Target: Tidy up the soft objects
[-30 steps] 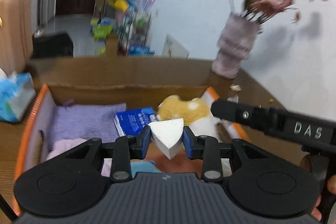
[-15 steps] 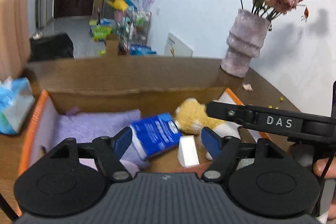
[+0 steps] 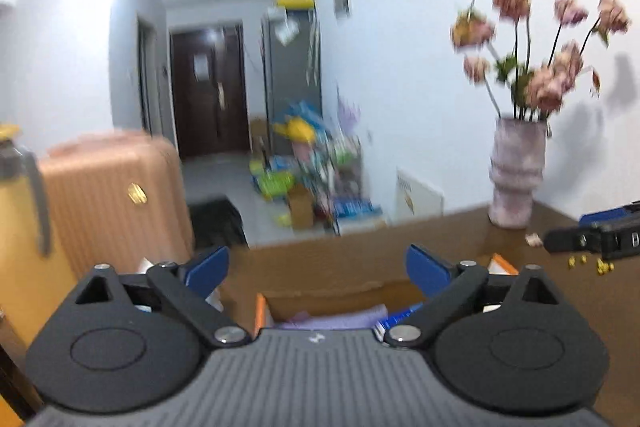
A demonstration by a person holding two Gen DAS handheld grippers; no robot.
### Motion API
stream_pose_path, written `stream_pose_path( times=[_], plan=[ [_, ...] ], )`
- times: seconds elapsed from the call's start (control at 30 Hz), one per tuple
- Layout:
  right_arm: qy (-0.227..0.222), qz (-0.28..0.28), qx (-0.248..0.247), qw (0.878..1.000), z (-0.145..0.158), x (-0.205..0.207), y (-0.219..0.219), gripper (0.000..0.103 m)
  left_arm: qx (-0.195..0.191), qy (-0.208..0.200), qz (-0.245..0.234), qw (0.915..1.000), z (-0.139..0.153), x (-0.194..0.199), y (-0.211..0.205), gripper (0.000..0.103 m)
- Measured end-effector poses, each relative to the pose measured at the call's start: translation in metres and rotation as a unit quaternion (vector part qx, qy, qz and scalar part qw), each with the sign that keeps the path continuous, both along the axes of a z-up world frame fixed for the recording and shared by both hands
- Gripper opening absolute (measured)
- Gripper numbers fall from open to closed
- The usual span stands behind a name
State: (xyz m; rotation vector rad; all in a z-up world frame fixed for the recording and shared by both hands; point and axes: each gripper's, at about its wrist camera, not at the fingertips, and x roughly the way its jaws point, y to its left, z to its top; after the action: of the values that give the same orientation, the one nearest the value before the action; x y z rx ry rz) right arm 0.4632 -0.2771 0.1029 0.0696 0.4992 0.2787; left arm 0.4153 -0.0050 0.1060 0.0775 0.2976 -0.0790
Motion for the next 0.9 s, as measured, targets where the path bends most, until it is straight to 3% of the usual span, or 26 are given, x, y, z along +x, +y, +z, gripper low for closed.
stream_pose_path(
  times=[0.13,0.2,0.27,0.63,0.9],
  plan=[
    [-0.110,-0.002,-0.007,0.994,-0.009,-0.042,0.004,0.100,-0.025,-0.061,0.008,0.9978,-0.006,-0.031,0.004,0.103],
    [-0.161,-0.008,0.001,0.987,-0.019,-0.062,0.004,0.101,-0.038,-0.059,0.011,0.9975,-0.013,-0.042,0.007,0.103],
    [-0.184,-0.016,-0.004,0.983,-0.027,-0.076,0.005,0.101,-0.049,-0.053,0.014,0.9973,-0.018,-0.050,0.010,0.103],
    [-0.219,-0.036,-0.019,0.975,-0.016,-0.120,0.013,0.103,-0.037,-0.072,0.014,0.9966,-0.011,-0.101,0.018,0.103],
    [-0.197,-0.025,-0.009,0.980,-0.029,-0.184,0.008,0.103,-0.041,-0.081,0.013,0.9958,-0.009,-0.170,0.020,0.103]
  ],
)
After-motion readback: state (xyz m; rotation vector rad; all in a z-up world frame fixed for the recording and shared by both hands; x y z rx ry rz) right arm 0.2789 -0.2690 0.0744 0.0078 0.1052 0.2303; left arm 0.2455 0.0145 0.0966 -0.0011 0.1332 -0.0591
